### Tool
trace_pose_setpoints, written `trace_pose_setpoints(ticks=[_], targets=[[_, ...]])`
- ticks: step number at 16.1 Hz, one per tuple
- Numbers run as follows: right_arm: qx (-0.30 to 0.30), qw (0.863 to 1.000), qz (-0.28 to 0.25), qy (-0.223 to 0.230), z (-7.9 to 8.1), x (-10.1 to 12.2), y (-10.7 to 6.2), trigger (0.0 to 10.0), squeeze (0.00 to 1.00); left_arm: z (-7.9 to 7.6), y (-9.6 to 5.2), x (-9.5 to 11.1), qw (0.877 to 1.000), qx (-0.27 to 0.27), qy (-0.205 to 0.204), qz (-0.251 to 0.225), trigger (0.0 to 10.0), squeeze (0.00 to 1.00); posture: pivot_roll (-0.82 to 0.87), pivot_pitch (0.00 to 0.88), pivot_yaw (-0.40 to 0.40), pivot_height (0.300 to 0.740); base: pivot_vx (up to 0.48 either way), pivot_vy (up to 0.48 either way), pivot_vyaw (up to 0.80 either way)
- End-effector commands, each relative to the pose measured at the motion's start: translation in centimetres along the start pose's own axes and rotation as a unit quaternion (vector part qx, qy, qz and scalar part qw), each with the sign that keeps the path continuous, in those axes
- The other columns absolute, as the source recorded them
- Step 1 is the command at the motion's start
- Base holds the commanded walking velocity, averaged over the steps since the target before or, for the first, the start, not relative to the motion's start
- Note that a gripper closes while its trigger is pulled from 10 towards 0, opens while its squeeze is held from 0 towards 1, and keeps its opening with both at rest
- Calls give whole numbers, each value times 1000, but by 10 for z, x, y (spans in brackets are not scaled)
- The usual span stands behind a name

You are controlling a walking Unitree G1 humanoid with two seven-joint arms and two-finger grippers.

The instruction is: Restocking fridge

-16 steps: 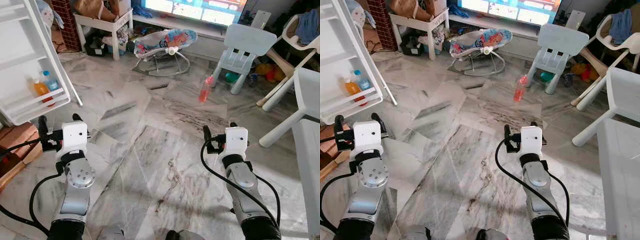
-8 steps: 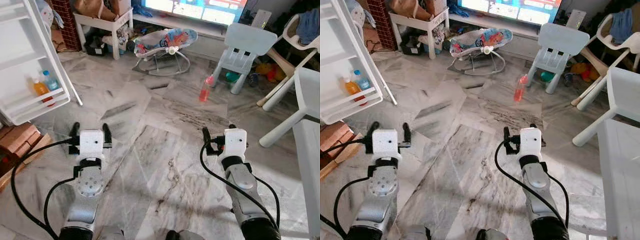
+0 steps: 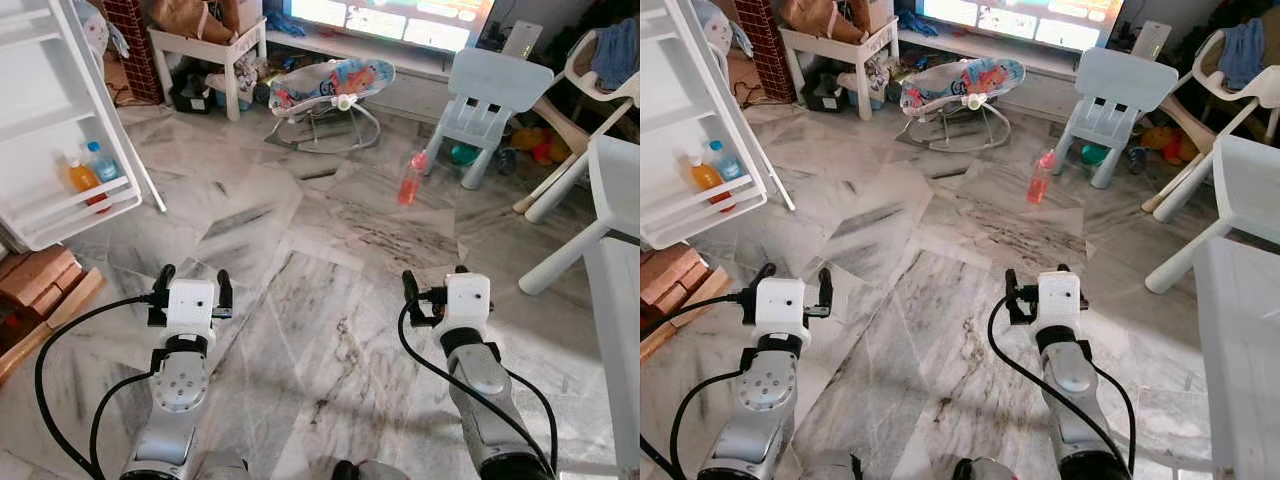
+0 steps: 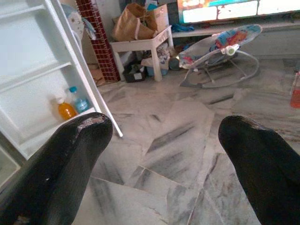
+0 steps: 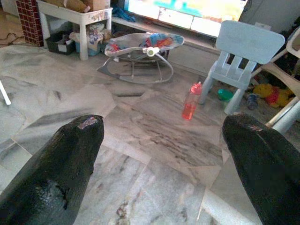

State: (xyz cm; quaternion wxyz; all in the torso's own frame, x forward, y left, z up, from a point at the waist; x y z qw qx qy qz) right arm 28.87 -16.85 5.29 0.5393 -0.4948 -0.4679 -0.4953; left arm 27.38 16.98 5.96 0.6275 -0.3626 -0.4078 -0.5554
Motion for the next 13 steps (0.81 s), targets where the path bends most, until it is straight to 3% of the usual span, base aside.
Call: trace_pose_setpoints(ticks=[1,13], targets=[[-10,1000,-4,3,-5,4,-2,10000,0,0,-2,1,1000,-5,-7,0,10000,0,121,75,-70,740,0,0,0],[-19,1000,5,5,-8,2,-5,10000,0,-2,-1,0,1000,-13,-5,4,10000,0,119,74,-69,740,0,0,0]])
Point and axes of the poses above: a point about 5 cm out from each wrist's last joint towards the gripper, its own y axis pointing out of the wrist towards the gripper, its own x axis along the axis of the wrist's last joint, z = x × y, the point moved 2 cm from there along y, pointing out of the wrist towards the gripper, and after that the axes turned 9 degrees about y, right-handed, at the moved point
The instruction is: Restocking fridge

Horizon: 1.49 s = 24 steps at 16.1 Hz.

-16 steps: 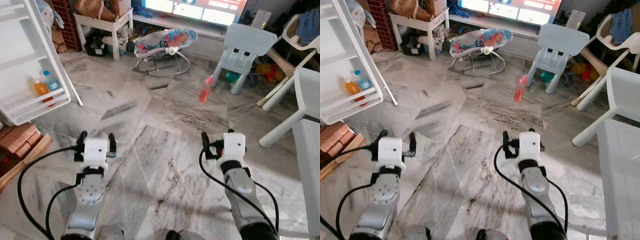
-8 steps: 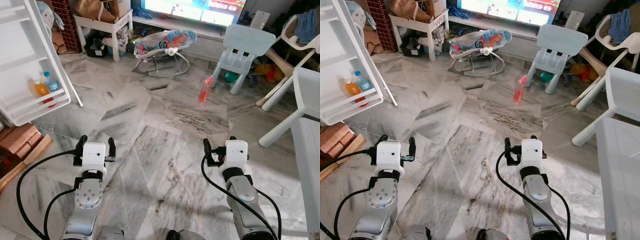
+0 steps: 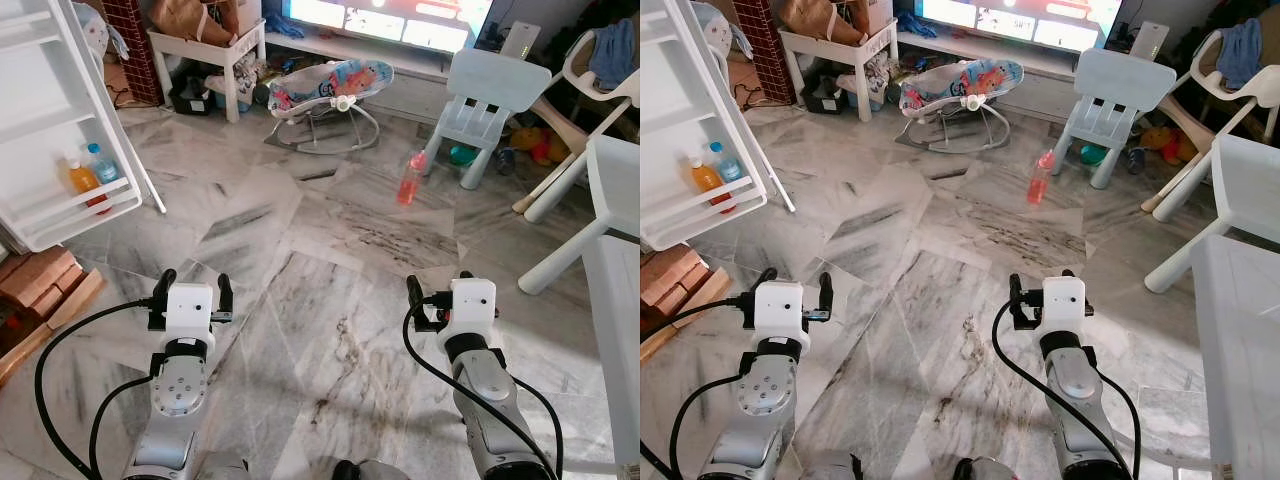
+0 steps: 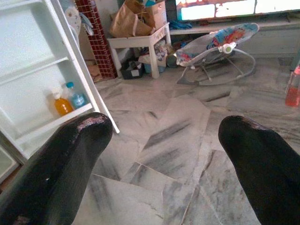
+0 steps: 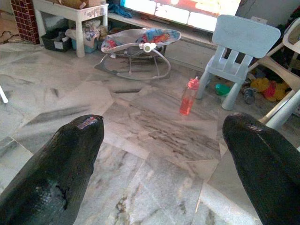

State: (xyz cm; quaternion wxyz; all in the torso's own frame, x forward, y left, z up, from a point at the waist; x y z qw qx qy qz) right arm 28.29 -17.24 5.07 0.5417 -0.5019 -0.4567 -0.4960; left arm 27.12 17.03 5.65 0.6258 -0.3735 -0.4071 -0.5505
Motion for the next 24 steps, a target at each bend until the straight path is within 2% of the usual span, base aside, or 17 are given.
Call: trace_pose_setpoints(ticks=[1,14,15,16,18,21,24], targets=[[-11,1000,-5,2,-4,4,1,10000,0,-2,2,4,1000,-7,2,-3,10000,0,119,72,-70,740,0,0,0],[-22,1000,-8,8,-6,5,0,10000,0,-7,3,2,999,-28,16,-1,10000,0,113,71,-50,740,-21,0,0],[-25,1000,-10,9,-7,5,-1,10000,0,-6,0,0,999,-33,20,0,10000,0,112,68,-45,740,0,0,0],[-36,999,-14,10,-14,6,-6,10000,0,-2,-9,-7,999,-45,27,6,10000,0,111,54,-30,740,0,0,0],[-43,999,-16,10,-17,6,-9,10000,0,1,-14,-11,998,-48,29,10,10000,0,110,51,-26,740,0,0,0],[-85,996,-15,9,-35,0,-24,10000,0,10,-28,-27,997,-58,48,34,10000,0,90,21,33,740,0,0,0],[-90,996,-14,11,-34,-2,-26,10000,0,2,-17,-20,996,-73,50,23,10000,0,74,12,47,740,0,0,0]])
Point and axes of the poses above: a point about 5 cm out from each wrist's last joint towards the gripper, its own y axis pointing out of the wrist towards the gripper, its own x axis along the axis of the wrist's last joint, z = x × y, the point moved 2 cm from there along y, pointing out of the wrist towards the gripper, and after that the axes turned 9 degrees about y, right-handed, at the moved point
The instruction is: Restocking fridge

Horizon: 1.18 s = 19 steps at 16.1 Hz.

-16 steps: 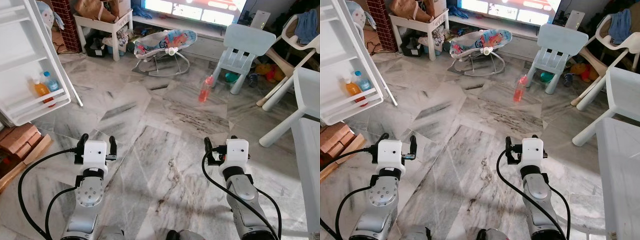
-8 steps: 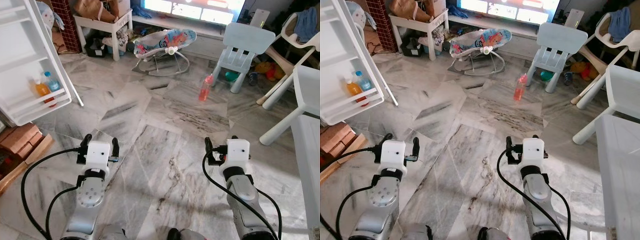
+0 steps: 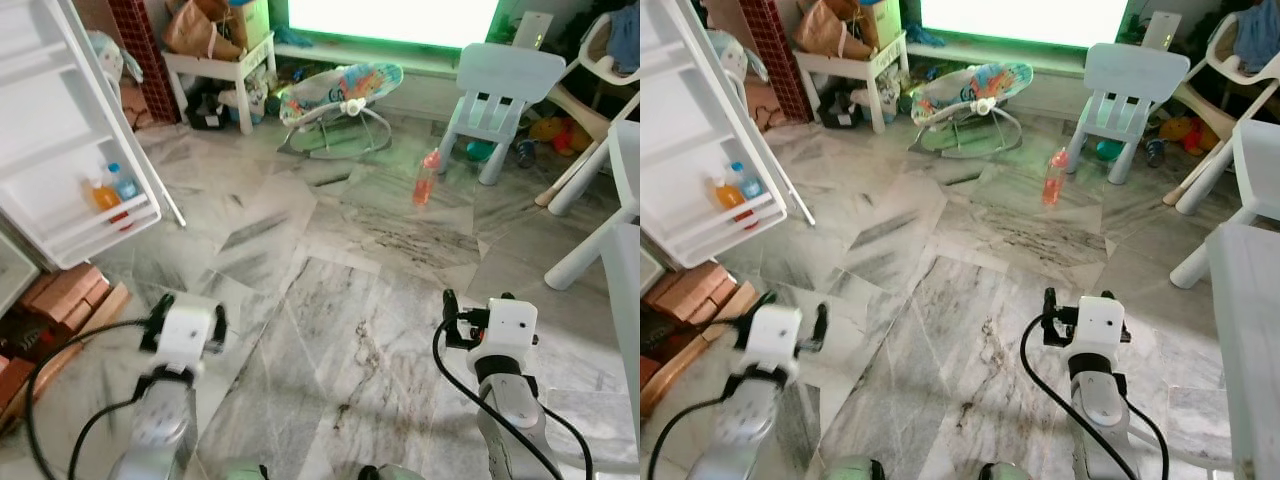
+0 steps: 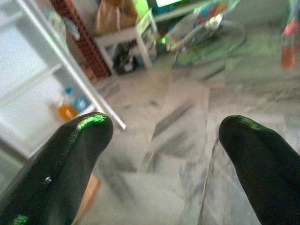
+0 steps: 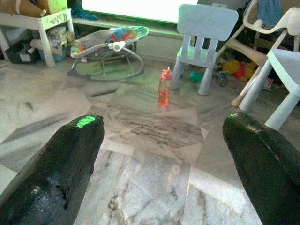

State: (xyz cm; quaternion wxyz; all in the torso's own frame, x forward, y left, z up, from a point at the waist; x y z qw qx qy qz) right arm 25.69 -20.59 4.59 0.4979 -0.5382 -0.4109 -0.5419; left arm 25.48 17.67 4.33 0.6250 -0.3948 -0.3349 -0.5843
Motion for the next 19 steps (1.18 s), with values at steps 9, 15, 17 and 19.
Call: trace_pose_setpoints(ticks=[9,15,17,19], targets=[[5,1000,-3,-2,4,4,1,10000,0,-7,2,5,1000,-1,-17,3,10000,0,81,10,18,740,-33,0,0],[9,1000,-5,-4,4,6,3,10000,0,-7,5,-1,1000,3,-17,11,10000,0,82,14,11,740,-294,0,0],[10,1000,-4,-4,4,6,3,10000,0,-8,5,0,1000,3,-17,10,10000,0,82,14,12,740,-285,0,0],[10,1000,-4,-4,5,6,4,10000,0,-8,5,2,1000,3,-14,5,10000,0,83,12,12,740,-150,0,0]])
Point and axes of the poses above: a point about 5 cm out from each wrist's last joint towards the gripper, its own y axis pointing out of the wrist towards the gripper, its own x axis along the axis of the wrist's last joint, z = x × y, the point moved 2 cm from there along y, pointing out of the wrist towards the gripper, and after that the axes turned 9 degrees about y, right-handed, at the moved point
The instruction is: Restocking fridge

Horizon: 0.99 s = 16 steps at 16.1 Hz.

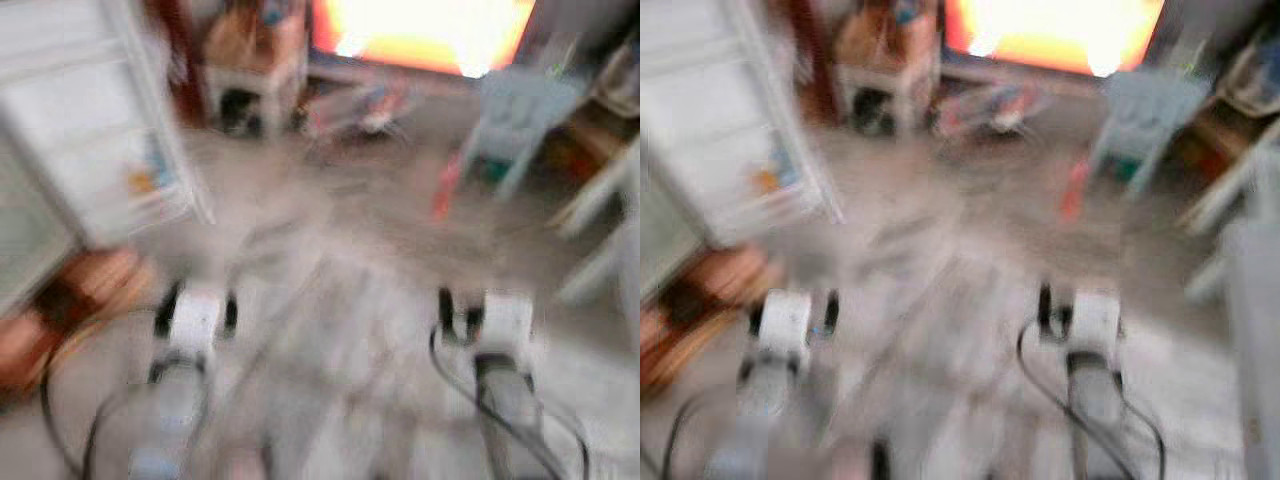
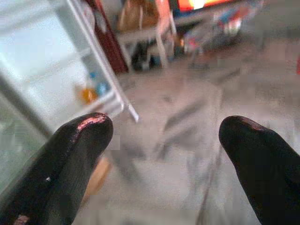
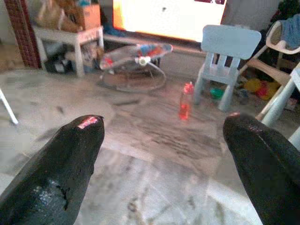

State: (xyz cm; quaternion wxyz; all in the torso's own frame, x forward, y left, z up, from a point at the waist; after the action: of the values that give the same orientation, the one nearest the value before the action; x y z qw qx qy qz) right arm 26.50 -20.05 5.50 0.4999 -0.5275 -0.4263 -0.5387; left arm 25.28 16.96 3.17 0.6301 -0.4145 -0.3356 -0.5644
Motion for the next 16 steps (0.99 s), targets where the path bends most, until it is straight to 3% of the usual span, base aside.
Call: trace_pose_setpoints(ticks=[1,7,11,16], targets=[[-6,1000,5,0,-2,-2,-1,10000,0,4,6,10,1000,8,1,-17,10000,0,85,12,11,740,0,0,0],[-8,1000,2,2,-5,0,1,10000,0,0,5,14,1000,-5,-10,-28,10000,0,95,16,3,740,0,0,0],[39,999,-4,1,10,6,7,10000,0,2,5,14,1000,1,-9,-27,10000,0,110,20,-29,740,0,0,0],[14,1000,0,-15,8,4,12,10000,0,6,5,8,1000,11,-12,-18,10000,0,112,18,-29,740,0,0,0]])
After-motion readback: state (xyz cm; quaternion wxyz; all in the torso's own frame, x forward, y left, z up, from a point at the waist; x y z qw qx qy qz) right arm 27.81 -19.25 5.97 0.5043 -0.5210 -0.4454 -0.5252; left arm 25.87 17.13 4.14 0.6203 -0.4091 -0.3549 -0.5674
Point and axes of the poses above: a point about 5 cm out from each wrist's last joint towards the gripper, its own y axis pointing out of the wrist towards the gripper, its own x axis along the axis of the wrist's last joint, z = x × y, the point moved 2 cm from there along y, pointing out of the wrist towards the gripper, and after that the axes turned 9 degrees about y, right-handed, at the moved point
